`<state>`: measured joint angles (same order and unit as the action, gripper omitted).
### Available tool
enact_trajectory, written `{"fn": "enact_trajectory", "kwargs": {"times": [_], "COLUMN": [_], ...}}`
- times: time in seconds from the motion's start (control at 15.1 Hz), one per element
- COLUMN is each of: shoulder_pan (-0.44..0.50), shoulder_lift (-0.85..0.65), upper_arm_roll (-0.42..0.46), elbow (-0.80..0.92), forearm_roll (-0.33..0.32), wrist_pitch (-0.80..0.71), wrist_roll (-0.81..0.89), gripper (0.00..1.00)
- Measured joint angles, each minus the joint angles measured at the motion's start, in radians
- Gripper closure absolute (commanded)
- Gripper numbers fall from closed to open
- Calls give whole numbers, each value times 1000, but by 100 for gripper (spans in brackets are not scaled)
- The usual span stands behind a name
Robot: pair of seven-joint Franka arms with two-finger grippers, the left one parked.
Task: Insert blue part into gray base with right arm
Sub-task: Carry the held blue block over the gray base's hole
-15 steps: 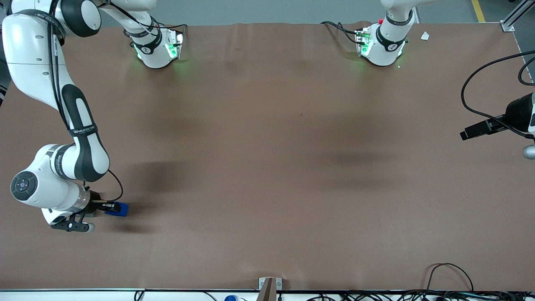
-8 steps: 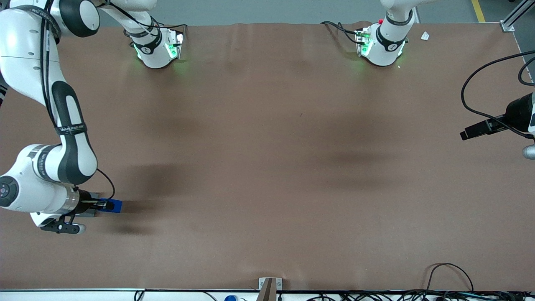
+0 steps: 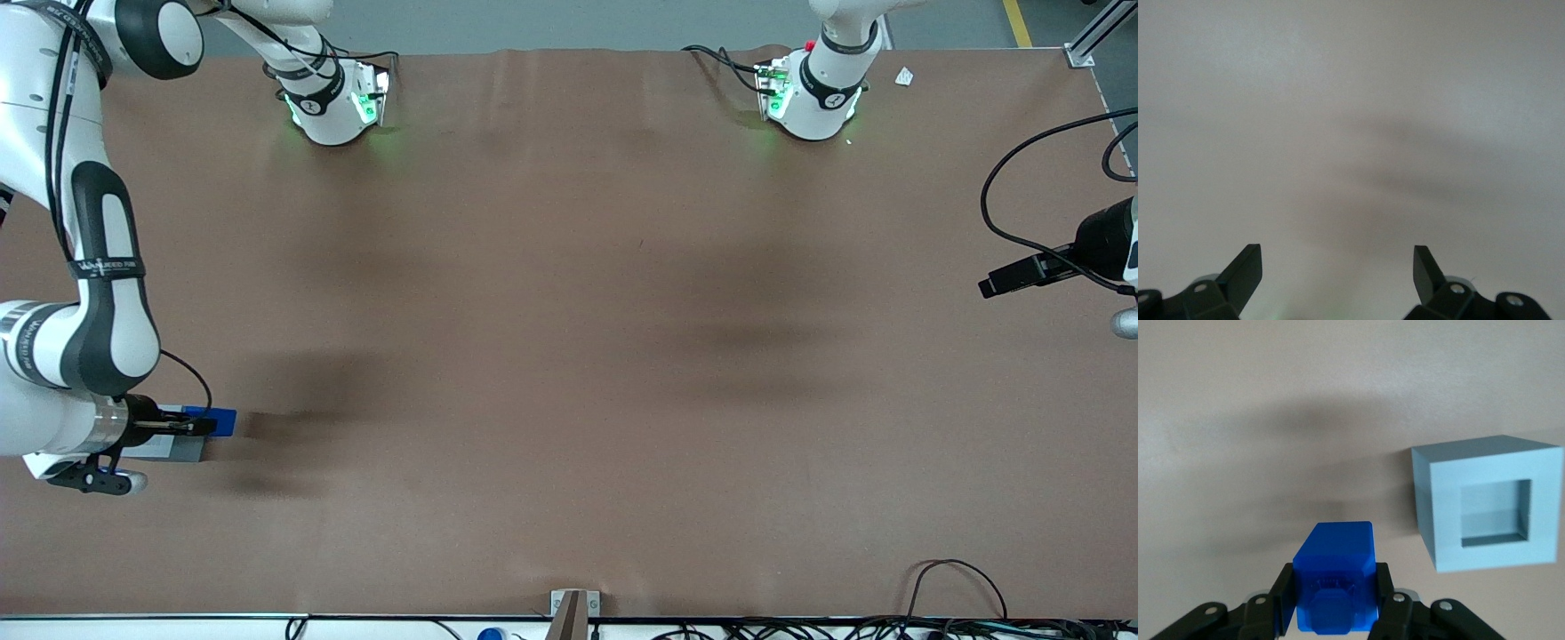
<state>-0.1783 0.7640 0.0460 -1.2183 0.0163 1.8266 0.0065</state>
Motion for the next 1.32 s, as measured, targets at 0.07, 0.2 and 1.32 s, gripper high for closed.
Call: {"fn": "enact_trajectory", "kwargs": {"times": [0.07,0.2,1.32], "shoulder_pan": [-4,-16,-132], "shoulder_lift": [-1,-5,-5], "upper_arm_roll": [0,0,-1], "elbow": [12,26,77], "forearm_roll": [0,0,0], "wrist_pitch": [-13,-24,-23], "wrist_roll": [-6,-41,-160], "gripper": [100,100,100]}}
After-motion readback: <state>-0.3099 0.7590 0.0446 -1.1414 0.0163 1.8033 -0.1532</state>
